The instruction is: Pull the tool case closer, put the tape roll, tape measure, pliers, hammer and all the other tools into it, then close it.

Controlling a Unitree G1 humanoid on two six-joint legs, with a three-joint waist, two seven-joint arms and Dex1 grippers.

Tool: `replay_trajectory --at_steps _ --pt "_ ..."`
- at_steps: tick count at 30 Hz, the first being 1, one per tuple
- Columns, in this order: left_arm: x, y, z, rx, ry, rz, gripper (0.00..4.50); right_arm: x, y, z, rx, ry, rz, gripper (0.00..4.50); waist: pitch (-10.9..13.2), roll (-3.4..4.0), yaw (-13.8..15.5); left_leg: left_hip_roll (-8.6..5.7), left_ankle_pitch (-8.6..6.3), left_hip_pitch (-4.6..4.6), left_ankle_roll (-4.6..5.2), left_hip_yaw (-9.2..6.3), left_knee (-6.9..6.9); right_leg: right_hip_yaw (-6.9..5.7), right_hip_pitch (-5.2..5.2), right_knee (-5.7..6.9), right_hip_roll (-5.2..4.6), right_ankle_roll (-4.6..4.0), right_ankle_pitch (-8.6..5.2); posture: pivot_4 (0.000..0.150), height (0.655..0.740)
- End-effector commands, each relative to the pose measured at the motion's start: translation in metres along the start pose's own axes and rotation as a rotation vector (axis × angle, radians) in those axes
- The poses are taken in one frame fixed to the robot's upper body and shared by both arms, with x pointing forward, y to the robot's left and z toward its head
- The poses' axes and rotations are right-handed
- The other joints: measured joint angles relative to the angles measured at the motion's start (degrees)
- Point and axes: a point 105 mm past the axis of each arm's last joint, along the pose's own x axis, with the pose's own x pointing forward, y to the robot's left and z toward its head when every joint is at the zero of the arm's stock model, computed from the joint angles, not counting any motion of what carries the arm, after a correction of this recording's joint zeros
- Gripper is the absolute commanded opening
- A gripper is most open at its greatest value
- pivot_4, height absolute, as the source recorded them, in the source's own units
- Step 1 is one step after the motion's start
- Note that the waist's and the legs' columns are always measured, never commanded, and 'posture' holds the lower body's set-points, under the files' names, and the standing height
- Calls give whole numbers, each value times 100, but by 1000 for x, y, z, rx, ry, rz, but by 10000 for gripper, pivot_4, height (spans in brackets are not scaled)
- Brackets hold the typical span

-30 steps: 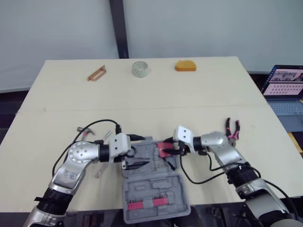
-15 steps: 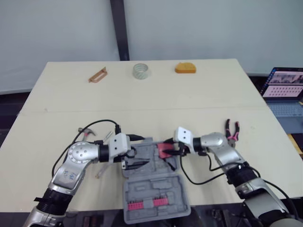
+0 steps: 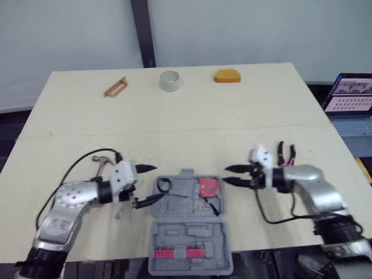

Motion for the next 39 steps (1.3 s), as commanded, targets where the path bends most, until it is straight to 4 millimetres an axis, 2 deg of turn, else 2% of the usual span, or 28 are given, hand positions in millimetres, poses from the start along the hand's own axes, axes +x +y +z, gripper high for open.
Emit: replay_trajectory --at_steps 1,2,5,8,9,18,21,25,32,37,39 --pt "-26 12 3 -5 9 89 45000 -25 -7 6 23 -34 -70 20824 2 -4 1 0 0 2 0 1 0 0 2 1 0 0 0 1500 7400" --pt "-37 18 -2 -18 32 127 45000 -35 -12 1 39 -18 -108 20824 3 -5 2 0 0 1 0 2 1 0 2 0 0 0 0 1500 7400" --pt "-71 32 -17 -58 95 235 45000 -65 -24 -19 93 51 -201 28266 12 -7 12 0 0 1 0 3 1 1 2 -1 -1 0 0 1500 7400" --pt "-99 39 -31 -97 153 317 45000 -91 -35 -31 164 58 -283 42716 20 -11 3 0 0 1 1 6 1 1 2 -3 -1 0 0 1500 7400" --pt "-108 40 -36 -113 172 343 45000 -100 -40 -35 177 65 -317 44386 21 -13 -1 0 0 1 1 7 1 1 2 -4 -1 0 0 1500 7400" --pt "-188 43 -75 -237 304 583 45000 -172 -68 -75 240 192 -577 44386 29 -15 -21 1 0 2 1 15 -3 3 -1 -5 -1 0 0 1500 7400" --pt "-198 43 -80 -252 315 620 45000 -182 -71 -83 253 209 -606 44386 29 -15 -21 2 0 4 1 15 -3 3 -1 -4 -1 0 0 1500 7400" --pt "-222 40 -98 -301 347 708 45000 -196 -80 -93 284 219 -676 44386 30 -15 -49 3 0 6 0 18 -4 5 -2 -1 -1 0 0 1500 7400" --pt "-229 35 -107 -308 386 722 45000 -196 -82 -98 288 223 -681 44386 32 -18 -116 4 0 5 0 21 -9 4 -4 -2 -1 0 0 1500 7400" --pt "-213 38 -99 -253 374 667 45000 -191 -84 -98 319 178 -708 44386 32 -18 -159 5 0 5 0 20 -10 3 -4 -2 -1 0 0 1500 7400" --pt "-195 39 -90 -203 355 603 45000 -187 -87 -98 309 175 -743 44386 32 -18 -162 5 0 6 0 20 -10 4 -4 -2 -1 0 0 1500 7400"
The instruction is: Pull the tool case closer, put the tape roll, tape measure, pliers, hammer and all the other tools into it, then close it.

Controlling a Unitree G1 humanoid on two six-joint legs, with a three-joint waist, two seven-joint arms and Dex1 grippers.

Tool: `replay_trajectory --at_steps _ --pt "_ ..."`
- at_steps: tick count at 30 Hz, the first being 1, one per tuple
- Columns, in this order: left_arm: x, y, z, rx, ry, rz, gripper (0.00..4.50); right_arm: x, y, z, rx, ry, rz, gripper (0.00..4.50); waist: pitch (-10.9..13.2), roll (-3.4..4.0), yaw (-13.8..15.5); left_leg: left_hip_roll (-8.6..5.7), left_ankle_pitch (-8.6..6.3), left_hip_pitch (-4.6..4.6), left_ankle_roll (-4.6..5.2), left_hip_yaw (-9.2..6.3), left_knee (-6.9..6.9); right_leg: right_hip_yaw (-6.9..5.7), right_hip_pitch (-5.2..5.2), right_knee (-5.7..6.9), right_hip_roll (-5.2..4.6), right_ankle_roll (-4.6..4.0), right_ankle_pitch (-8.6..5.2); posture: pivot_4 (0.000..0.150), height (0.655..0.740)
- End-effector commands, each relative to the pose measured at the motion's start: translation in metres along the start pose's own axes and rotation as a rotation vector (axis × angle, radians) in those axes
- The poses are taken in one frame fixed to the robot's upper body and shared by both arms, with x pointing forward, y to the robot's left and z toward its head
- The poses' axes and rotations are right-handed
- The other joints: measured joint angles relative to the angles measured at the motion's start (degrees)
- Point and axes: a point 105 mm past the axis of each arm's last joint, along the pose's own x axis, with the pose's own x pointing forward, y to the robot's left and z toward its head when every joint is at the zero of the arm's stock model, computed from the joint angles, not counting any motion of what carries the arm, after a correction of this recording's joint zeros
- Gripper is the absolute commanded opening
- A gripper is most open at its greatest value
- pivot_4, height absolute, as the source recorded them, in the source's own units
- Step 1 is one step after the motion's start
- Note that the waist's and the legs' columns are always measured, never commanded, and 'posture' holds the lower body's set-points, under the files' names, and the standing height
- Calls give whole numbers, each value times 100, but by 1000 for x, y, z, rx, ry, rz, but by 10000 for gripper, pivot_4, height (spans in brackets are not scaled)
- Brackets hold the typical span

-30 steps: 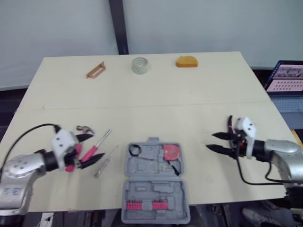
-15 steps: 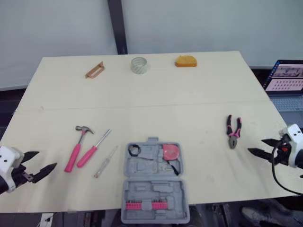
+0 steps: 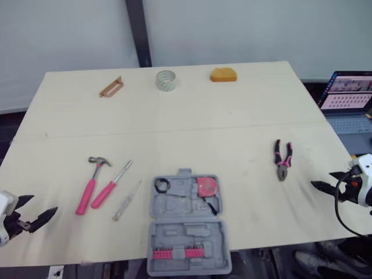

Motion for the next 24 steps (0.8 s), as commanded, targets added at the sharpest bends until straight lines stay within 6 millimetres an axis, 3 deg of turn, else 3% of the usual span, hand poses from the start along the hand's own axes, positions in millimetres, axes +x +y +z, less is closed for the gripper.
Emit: replay_trajectory --at_steps 1,3,7,11,14,20,24 --pt "12 -15 29 115 -58 -82 45000 1 -3 13 -8 -63 -75 44386 0 0 7 1 0 0 0 0 0 0 0 0 0 0 0 1500 7400" --pt "21 -28 45 146 -99 -138 45000 5 1 18 6 -87 -100 44386 0 0 27 1 0 -2 0 -1 4 0 0 2 -1 0 0 1500 7400" --pt "50 -77 94 223 -226 -338 45000 23 27 34 33 -142 -165 44386 0 1 61 2 0 -2 -1 -3 8 1 1 7 0 0 0 1500 7400" --pt "69 -108 116 263 -282 -462 45000 34 44 42 50 -157 -245 44386 -2 7 102 1 1 -2 -2 -3 8 2 -2 11 0 0 0 1500 7400" --pt "86 -148 142 321 -363 -614 45000 44 54 50 113 -197 -329 44386 -3 7 142 2 1 -3 -3 -1 7 2 -8 15 2 0 0 1500 7400" --pt "106 -211 181 421 -504 -849 45000 52 70 48 179 -206 -436 44386 -3 7 216 -1 4 -6 -4 -3 16 3 -6 18 2 0 0 1500 7400" --pt "112 -236 202 440 -589 -921 45000 54 75 43 200 -200 -491 44386 -3 8 169 -1 4 -6 -3 -1 14 3 -6 17 3 0 0 1500 7400"
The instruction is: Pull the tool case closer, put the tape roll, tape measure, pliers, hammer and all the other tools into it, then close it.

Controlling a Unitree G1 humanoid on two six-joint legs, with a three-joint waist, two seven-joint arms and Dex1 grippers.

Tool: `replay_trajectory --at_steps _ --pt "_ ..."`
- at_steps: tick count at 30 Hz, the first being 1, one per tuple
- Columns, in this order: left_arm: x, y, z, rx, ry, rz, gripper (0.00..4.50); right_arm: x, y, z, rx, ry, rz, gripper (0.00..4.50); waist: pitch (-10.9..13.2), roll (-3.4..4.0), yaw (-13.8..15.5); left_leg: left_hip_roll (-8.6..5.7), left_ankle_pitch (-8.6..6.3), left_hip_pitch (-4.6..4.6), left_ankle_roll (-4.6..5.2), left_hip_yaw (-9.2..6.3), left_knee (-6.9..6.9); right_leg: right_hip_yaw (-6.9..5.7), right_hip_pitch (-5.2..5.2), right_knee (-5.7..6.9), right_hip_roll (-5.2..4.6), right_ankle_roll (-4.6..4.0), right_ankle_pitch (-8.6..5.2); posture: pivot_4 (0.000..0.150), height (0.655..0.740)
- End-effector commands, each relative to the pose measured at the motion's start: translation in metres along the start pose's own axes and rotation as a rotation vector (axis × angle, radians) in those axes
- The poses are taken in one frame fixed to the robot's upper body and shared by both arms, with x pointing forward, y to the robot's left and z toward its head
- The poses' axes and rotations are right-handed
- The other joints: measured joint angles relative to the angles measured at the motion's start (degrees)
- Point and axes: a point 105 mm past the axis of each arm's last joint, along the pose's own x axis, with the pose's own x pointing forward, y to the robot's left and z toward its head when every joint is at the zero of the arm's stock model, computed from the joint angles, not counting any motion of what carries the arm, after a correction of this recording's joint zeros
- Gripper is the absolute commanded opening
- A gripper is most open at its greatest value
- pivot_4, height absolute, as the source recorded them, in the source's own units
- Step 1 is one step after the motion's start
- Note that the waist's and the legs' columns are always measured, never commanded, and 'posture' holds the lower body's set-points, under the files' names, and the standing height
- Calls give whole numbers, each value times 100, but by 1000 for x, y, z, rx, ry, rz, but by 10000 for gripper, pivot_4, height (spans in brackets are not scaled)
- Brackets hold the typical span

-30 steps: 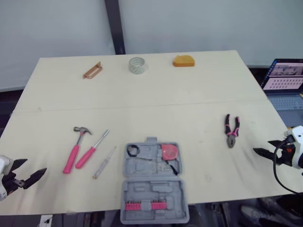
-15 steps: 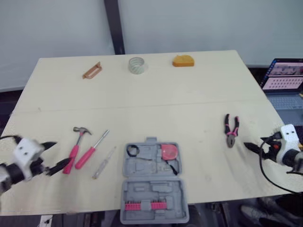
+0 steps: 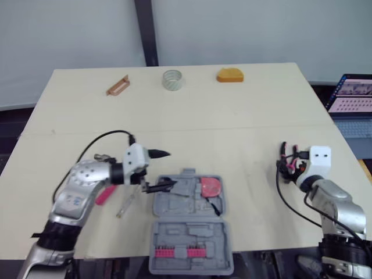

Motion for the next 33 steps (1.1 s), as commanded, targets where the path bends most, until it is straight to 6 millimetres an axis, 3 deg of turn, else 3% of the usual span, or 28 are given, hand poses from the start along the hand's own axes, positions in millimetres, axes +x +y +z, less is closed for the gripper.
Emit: replay_trajectory --at_steps 1,9,22,25,30,33 --pt "19 -1 14 53 -65 -43 45000 -6 -7 6 -15 -34 -87 44386 0 0 -18 0 1 0 1 0 0 0 0 0 0 0 0 1500 7400" --pt "46 -1 29 61 -161 -42 45000 -7 4 -6 16 -9 -66 44386 -1 1 -29 0 2 2 3 0 -1 1 0 2 0 0 0 1500 7400" --pt "51 -1 32 54 -182 -14 45000 1 5 -21 57 38 -97 44386 -1 1 -26 0 2 0 5 -1 2 2 0 1 -1 0 0 1500 7400" --pt "51 0 32 56 -181 -11 45000 1 3 -23 60 51 -112 35995 -1 1 -22 0 2 1 5 -1 2 2 0 1 -1 0 0 1500 7400" --pt "51 0 33 61 -180 -9 45000 3 0 -27 76 55 -131 11397 -1 2 -25 0 3 1 5 -2 2 2 1 1 -1 0 0 1500 7400" --pt "51 0 33 64 -182 -11 45000 4 -1 -28 83 57 -138 9665 -1 1 -26 0 2 1 5 -2 2 2 1 1 -1 0 0 1500 7400"
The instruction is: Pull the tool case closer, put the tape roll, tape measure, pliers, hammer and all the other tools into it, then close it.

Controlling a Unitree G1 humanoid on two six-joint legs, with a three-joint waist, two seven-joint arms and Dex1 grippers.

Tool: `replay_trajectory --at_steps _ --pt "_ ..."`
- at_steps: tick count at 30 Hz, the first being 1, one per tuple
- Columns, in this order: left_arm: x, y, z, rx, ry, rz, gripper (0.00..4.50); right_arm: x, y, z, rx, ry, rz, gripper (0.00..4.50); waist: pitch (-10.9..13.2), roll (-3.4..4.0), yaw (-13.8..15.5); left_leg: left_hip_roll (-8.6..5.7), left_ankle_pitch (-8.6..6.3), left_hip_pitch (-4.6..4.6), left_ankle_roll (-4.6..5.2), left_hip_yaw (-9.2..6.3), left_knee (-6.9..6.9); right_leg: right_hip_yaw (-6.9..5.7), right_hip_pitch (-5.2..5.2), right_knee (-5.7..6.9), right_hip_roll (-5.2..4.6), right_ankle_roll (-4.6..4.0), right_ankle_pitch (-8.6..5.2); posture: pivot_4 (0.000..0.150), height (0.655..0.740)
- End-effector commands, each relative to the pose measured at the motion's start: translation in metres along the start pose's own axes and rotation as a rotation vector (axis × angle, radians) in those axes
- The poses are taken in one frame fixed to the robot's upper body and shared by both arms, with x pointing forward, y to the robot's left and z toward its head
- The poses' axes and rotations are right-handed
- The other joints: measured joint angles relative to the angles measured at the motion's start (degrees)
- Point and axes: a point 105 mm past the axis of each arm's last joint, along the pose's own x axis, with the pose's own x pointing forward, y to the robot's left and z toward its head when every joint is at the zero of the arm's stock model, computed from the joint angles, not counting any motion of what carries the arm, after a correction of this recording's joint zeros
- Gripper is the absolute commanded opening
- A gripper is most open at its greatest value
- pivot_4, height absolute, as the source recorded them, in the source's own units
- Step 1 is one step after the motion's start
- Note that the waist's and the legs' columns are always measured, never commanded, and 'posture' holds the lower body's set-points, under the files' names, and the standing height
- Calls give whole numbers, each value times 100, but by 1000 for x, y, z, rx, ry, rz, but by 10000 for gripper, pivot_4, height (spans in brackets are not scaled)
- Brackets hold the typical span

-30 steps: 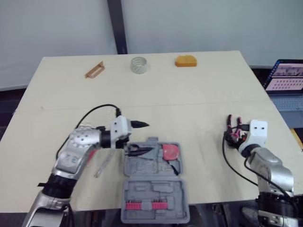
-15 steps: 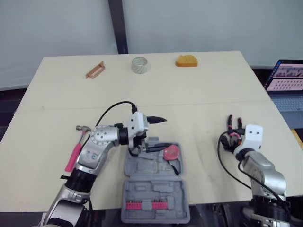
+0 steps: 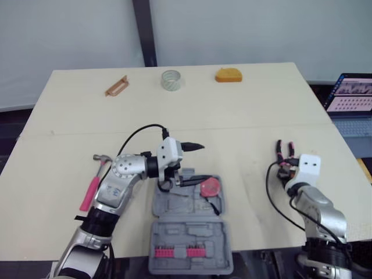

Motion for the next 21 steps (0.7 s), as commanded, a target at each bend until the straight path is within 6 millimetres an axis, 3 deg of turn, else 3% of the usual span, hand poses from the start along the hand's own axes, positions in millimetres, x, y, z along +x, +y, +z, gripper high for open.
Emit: replay_trajectory --at_steps 1,6,12,16,21 --pt "2 0 11 49 -27 -5 45000 0 -8 -2 12 -5 -46 9665 0 0 -1 0 0 0 0 0 1 0 1 0 0 0 0 1500 7400" --pt "2 1 11 51 -27 -6 45000 0 -12 -4 5 -13 -52 9665 0 0 -1 0 0 1 0 0 2 0 3 0 0 0 0 1500 7400" --pt "-10 0 3 56 15 -11 45000 -11 5 18 -115 -105 119 9665 0 0 -2 0 0 0 0 -1 1 0 3 -2 0 0 0 1500 7400" --pt "-48 -1 -11 50 112 -4 45000 -37 46 47 -371 -179 490 9665 7 19 -62 0 0 1 0 2 -4 3 -2 -2 1 0 0 1500 7400" --pt "-93 -6 -24 33 222 12 45000 -76 91 49 -624 -159 913 9665 11 19 -54 1 0 -1 0 2 -7 4 -9 -4 2 0 0 1500 7400"
